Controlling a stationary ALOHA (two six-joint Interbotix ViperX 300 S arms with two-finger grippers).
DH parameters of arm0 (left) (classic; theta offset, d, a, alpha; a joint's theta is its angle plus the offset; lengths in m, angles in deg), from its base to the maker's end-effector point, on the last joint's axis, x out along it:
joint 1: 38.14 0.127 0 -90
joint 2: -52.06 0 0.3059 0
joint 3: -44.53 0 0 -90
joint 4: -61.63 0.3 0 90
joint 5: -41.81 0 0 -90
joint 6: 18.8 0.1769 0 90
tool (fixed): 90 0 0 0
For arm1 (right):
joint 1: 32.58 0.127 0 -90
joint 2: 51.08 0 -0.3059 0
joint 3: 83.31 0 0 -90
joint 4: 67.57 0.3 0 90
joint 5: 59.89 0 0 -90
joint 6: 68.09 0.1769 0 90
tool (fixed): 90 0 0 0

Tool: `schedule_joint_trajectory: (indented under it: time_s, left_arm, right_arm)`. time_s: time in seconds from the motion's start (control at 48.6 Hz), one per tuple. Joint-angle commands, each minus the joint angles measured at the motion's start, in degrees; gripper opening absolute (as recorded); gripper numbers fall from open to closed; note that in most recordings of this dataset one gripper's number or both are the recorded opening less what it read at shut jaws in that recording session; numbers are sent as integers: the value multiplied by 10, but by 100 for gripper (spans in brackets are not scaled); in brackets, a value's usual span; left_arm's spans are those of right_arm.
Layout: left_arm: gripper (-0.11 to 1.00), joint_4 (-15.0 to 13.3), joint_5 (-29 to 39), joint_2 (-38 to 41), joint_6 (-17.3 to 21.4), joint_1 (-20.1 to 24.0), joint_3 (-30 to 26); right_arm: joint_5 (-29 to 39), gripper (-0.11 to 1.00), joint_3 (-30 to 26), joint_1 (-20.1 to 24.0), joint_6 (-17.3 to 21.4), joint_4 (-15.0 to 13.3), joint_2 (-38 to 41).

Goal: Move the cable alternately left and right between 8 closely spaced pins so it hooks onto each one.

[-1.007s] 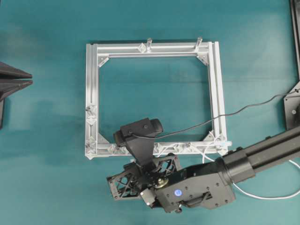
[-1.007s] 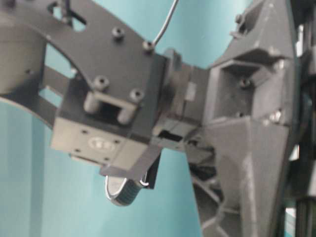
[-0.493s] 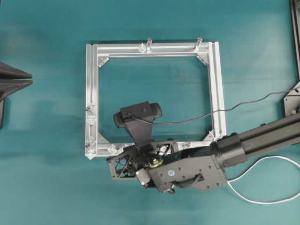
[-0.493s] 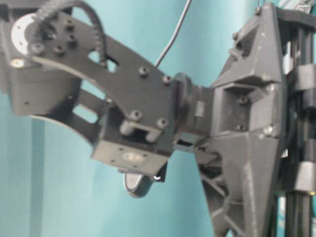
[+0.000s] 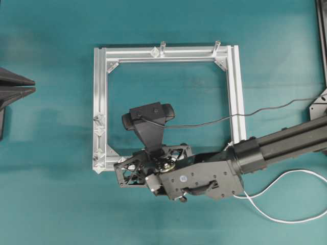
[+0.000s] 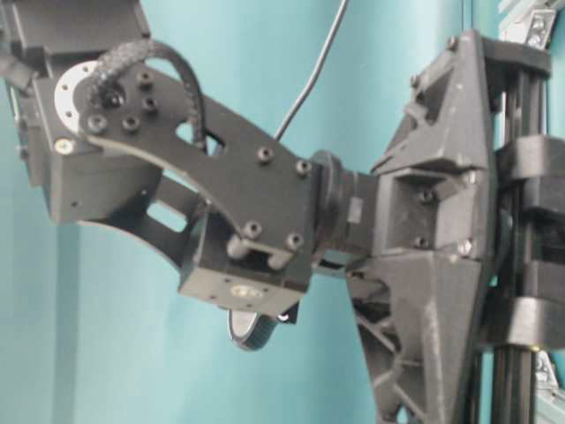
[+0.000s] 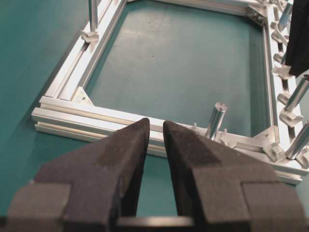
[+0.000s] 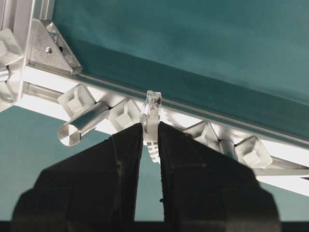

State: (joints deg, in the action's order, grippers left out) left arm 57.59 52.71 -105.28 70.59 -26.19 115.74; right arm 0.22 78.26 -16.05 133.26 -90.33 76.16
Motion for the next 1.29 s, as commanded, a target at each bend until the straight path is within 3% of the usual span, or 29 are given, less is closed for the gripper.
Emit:
schedule_joint_trajectory:
  time_s: [0.0,0.617,0.987,1.274]
  left_arm:
    - [24,2,-5,4,-4,0,-5]
    - [24,2,-5,4,-4,0,-5]
    - [24,1,-5,4,-4,-1,-6]
    - [24,2,-6,4,-4,-1,-6]
  right_arm:
    - [-3,13,-5,-1,-2,-4,-12]
    - [0,13,-5,-14,-7,-4,-13]
    - [0,13,-5,-60,-72,-4,-16]
    - [-4,13,-9,-87,-97,-13,-16]
